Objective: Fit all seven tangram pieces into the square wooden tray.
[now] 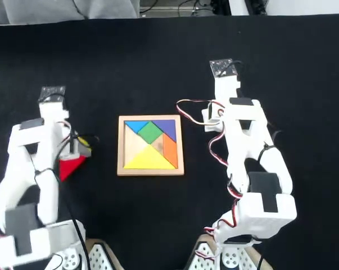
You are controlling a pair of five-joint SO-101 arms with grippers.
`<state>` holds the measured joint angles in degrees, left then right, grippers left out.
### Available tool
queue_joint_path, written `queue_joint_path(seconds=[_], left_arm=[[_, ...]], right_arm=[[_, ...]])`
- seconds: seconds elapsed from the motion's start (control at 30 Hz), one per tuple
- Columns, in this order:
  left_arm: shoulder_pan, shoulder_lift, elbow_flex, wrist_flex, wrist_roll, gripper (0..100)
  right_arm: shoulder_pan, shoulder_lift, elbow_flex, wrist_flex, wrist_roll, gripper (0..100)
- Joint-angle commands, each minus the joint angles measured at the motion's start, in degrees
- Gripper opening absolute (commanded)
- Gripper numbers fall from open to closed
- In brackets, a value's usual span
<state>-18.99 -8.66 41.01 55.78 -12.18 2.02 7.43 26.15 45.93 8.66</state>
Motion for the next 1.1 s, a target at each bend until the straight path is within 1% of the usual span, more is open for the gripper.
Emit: queue_joint_path(seconds=[0.0,0.07,0.13,0.23,0.33,0.47,0.53,0.63,0.77,1.07], left_arm=[[6.5,-10.8,-2.7,0.6,1.8,27],[9.3,-14.0,-2.9,0.5,3.7,27],[12.0,-16.4,-3.1,0.1,7.1,27],[17.2,-16.2,-4.5,0.3,10.2,27],[21.7,-12.0,-7.4,0.2,12.9,27],[24.4,-2.0,-14.8,0.3,20.5,27],[25.8,3.2,-18.1,0.6,22.4,27],[27.8,9.3,-20.6,0.7,22.8,27],[28.6,13.9,-22.3,0.4,22.8,27],[28.8,14.9,-22.2,0.6,23.1,28]], right_arm=[[-0.7,-0.6,-0.1,0.2,0.5,4.7],[-0.7,-0.6,-0.1,0.2,0.5,4.7],[-0.7,-0.6,-0.1,0.2,0.5,4.7],[-0.7,-0.6,-0.1,0.2,0.5,4.7],[-0.7,-0.6,-0.1,0.3,0.5,4.7],[-0.7,-0.6,-0.1,0.3,0.5,4.7],[-0.7,-0.6,-0.1,0.3,0.5,4.7],[-0.6,-0.6,-0.1,0.3,0.5,4.7],[-0.6,-0.7,-0.1,0.3,0.5,4.7],[-0.6,-0.7,-0.2,0.3,0.5,4.7]])
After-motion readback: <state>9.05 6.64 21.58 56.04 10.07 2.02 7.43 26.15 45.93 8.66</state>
